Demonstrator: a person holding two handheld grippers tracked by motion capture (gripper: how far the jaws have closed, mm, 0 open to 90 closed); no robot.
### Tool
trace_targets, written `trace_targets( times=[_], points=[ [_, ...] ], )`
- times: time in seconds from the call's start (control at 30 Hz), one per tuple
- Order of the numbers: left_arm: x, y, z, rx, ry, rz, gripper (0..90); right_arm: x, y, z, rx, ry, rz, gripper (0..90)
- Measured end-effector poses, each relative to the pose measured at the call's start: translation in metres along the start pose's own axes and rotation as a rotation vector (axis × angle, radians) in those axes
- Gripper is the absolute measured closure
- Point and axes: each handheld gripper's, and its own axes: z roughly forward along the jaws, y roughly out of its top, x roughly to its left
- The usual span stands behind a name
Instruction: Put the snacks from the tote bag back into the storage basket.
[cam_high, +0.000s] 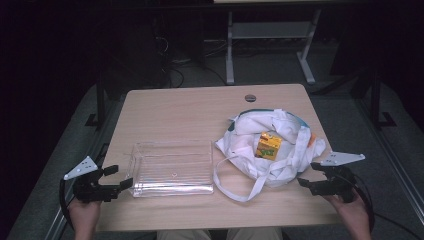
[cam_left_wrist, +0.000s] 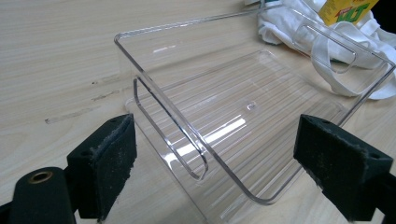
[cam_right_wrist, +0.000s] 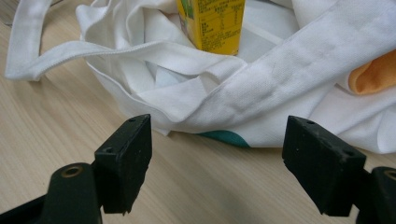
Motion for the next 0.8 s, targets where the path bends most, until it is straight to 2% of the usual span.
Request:
trace_targets(
  times=[0.2,0.27,0.33,0.5,0.57,0.8],
  points=[
    [0.000,0.001,0.000,0.001,-0.002,0.003,12.9,0.000,0.000,-0.002,-0.007,0.001,0.002,23.7],
    [0.000,0.000,0.000,0.002,-0.003,0.003,12.9,0.000,0.000,-0.001,-0.004,0.016,0.011,23.7],
    [0.000,0.000,0.000,0.001,-0.004,0.003,12.9,0.001,0.000,-0.001,0.000,0.006,0.011,23.7],
    [0.000,0.000,0.000,-0.002,-0.004,0.003,12.9,0.001,0.002,-0.001,-0.012,0.008,-0.002,23.7],
    [0.000,0.000,0.000,-0.001,-0.004,0.002,12.9,0.001,0.004,-0.002,-0.007,0.001,-0.001,23.7],
    [-0.001,0.000,-0.002,-0.004,0.000,0.002,12.9,-0.004,0.015,-0.001,0.026,0.027,-0.012,20.7]
  ],
)
